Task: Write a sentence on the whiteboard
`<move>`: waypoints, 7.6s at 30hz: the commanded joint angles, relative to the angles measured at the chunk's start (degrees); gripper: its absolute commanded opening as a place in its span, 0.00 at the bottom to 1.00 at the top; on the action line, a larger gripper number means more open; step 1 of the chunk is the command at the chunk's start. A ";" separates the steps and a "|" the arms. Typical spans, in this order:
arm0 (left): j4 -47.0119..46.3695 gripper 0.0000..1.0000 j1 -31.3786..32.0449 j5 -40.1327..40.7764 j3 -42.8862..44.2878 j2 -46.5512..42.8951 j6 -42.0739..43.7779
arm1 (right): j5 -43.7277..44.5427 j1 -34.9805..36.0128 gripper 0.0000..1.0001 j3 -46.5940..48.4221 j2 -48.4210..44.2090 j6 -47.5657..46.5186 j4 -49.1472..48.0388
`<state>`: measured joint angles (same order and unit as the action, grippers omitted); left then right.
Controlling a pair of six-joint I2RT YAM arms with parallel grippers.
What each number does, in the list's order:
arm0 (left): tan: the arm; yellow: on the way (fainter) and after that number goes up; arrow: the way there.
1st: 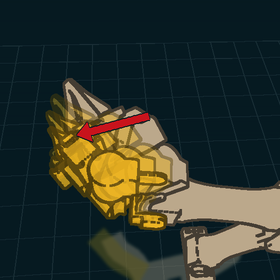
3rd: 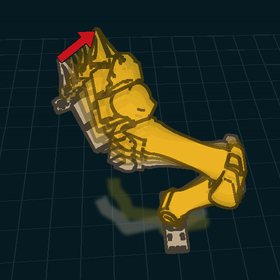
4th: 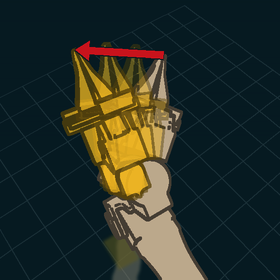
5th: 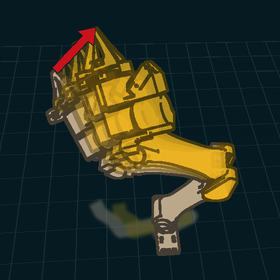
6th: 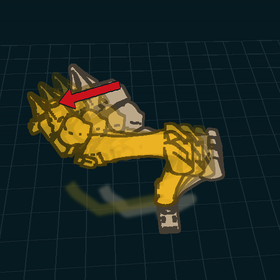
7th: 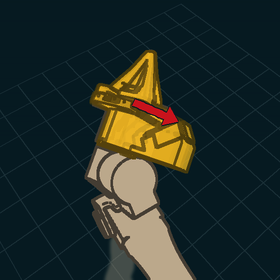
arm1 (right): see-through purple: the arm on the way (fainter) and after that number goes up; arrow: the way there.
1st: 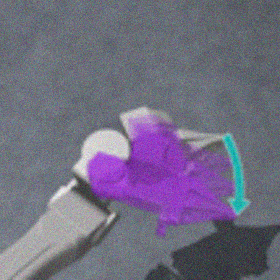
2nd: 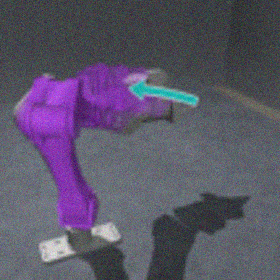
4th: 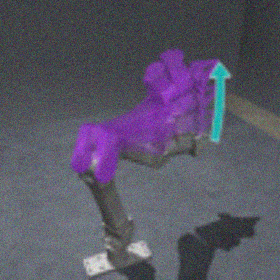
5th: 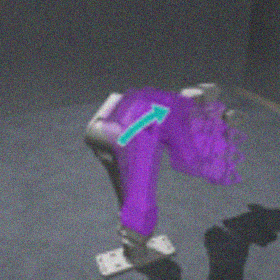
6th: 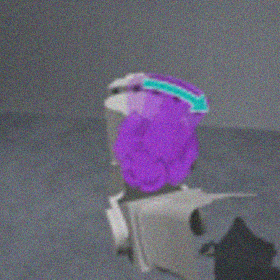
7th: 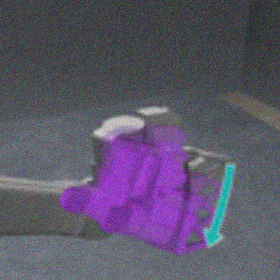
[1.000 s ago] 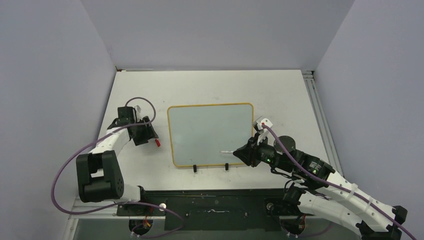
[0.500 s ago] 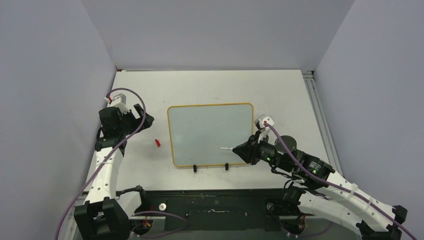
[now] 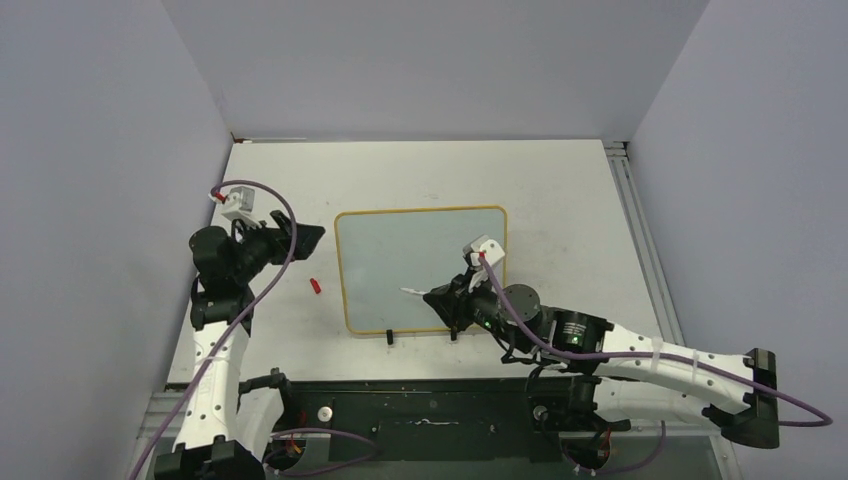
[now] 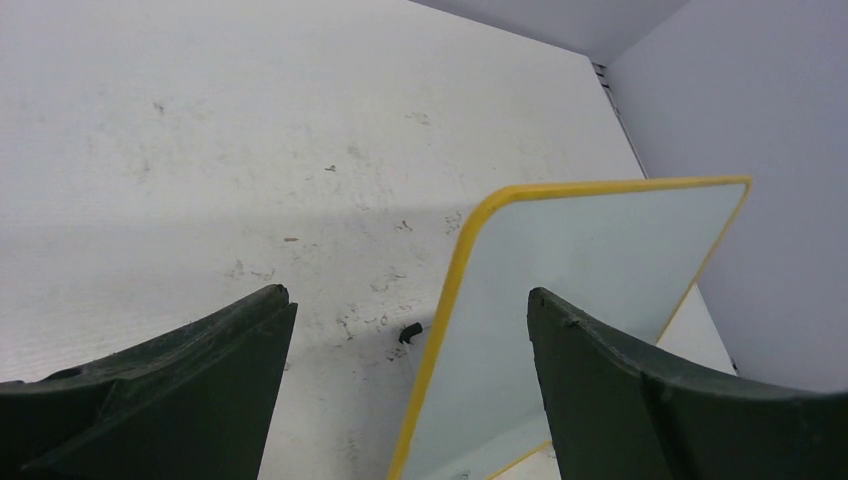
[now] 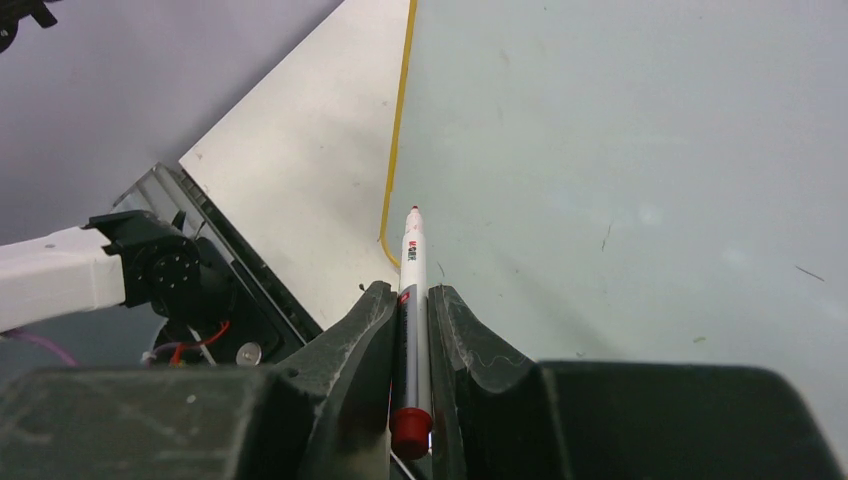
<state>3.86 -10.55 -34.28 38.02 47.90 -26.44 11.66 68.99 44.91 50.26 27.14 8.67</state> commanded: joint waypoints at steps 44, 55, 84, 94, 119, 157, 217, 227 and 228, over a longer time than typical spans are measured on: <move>-8.08 0.32 5.98 -12.52 -0.24 9.79 -4.98 | 11.28 0.07 0.05 13.35 31.44 -11.15 -36.26; -7.76 0.24 5.96 -12.22 0.12 11.25 -5.05 | 9.05 -1.58 0.05 14.66 33.83 -11.32 -38.21; -7.44 0.13 5.93 -12.29 0.39 12.22 -4.68 | 5.71 -4.59 0.05 17.14 37.61 -10.86 -38.73; -7.41 0.11 5.98 -12.46 0.39 12.20 -4.60 | 5.69 -4.83 0.05 17.78 38.71 -10.94 -38.63; -7.64 0.08 5.97 -12.66 0.29 11.78 -4.76 | 7.77 -5.01 0.05 17.42 40.09 -10.88 -37.88; -7.68 0.07 6.05 -12.52 0.12 11.23 -4.85 | 11.18 -2.66 0.05 9.62 35.99 -8.97 -35.32; -5.26 0.24 5.95 -10.88 0.80 12.86 -3.68 | 12.26 -4.78 0.05 15.93 37.46 -12.74 -38.14; -5.18 0.24 5.97 -11.09 0.76 13.10 -3.80 | 12.24 -4.84 0.05 14.75 37.47 -12.13 -37.72; -5.18 0.24 5.93 -11.07 0.76 13.17 -3.80 | 12.27 -4.83 0.05 14.56 37.45 -12.07 -37.75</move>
<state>-0.64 -4.80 -44.99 36.38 60.84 -30.89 23.29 64.47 58.33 88.40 15.18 -26.94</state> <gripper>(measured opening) 0.240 0.153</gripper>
